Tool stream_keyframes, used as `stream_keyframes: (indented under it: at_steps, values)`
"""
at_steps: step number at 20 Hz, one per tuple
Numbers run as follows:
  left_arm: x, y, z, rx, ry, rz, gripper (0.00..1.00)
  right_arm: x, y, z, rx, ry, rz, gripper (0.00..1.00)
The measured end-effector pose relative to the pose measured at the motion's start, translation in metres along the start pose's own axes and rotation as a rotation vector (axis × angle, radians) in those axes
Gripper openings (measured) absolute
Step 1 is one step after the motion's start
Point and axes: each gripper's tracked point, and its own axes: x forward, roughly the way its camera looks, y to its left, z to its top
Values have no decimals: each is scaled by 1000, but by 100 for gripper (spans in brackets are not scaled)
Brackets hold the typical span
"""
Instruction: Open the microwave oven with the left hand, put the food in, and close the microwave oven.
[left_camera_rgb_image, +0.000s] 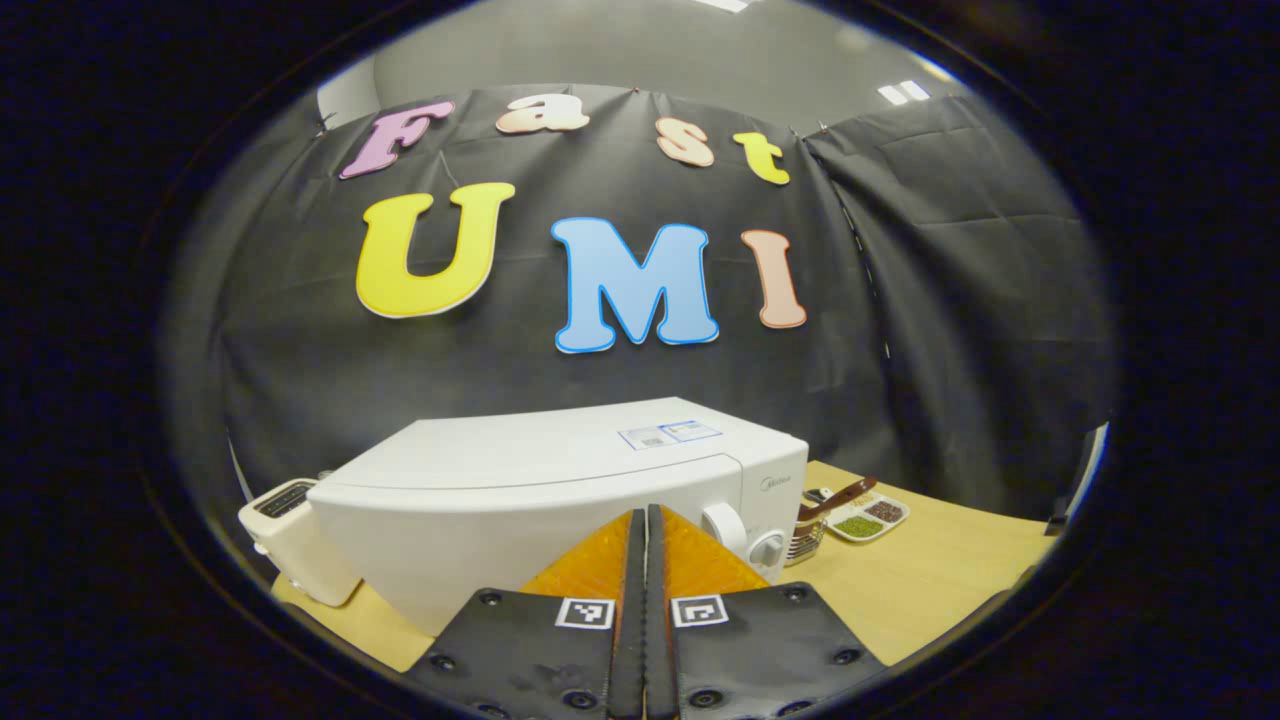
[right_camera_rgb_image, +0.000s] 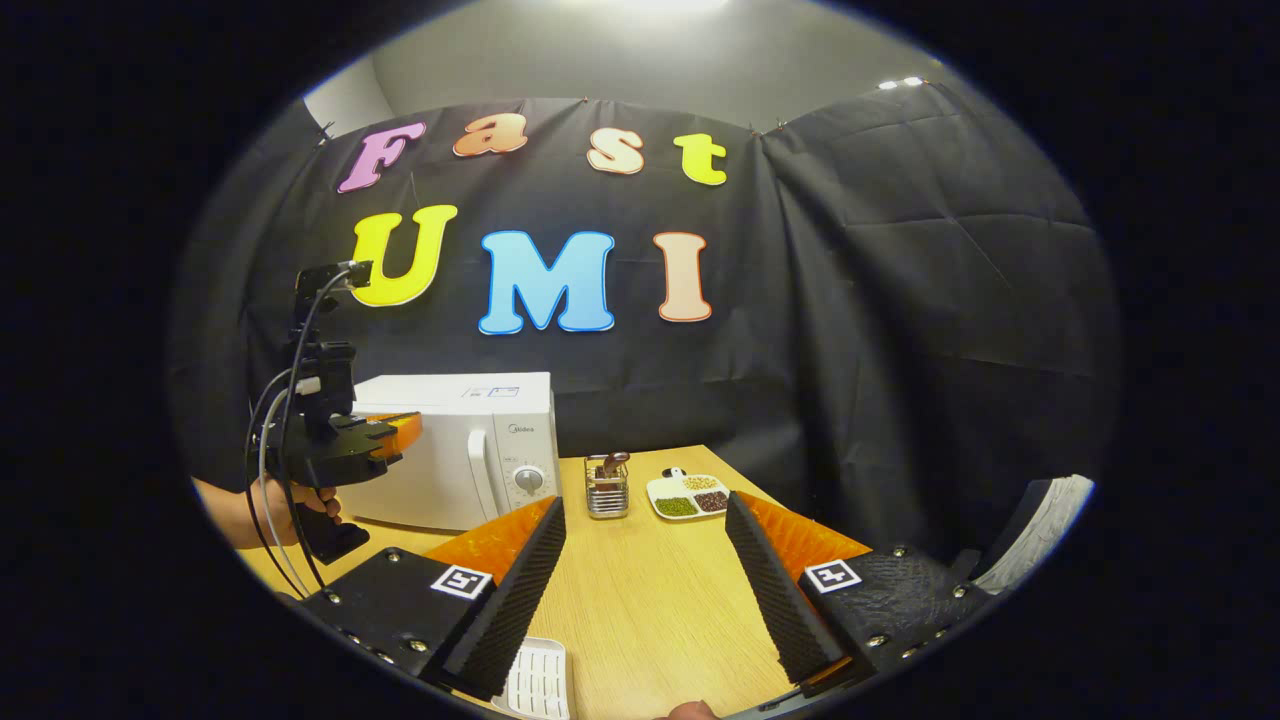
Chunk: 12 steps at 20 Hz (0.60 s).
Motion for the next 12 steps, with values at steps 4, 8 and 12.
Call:
stream_keyframes:
  at_steps: [4,8,12]
  values:
    - [-68,-3,28,-50,-40,58,5,-7,-9,19,-19,-46,64,98]
    - [-134,-5,51,-44,-72,116,7,-20,-13,30,-5,-77,133,98]
    - [-190,-9,65,-35,-90,180,7,-36,-15,35,11,-99,196,98]
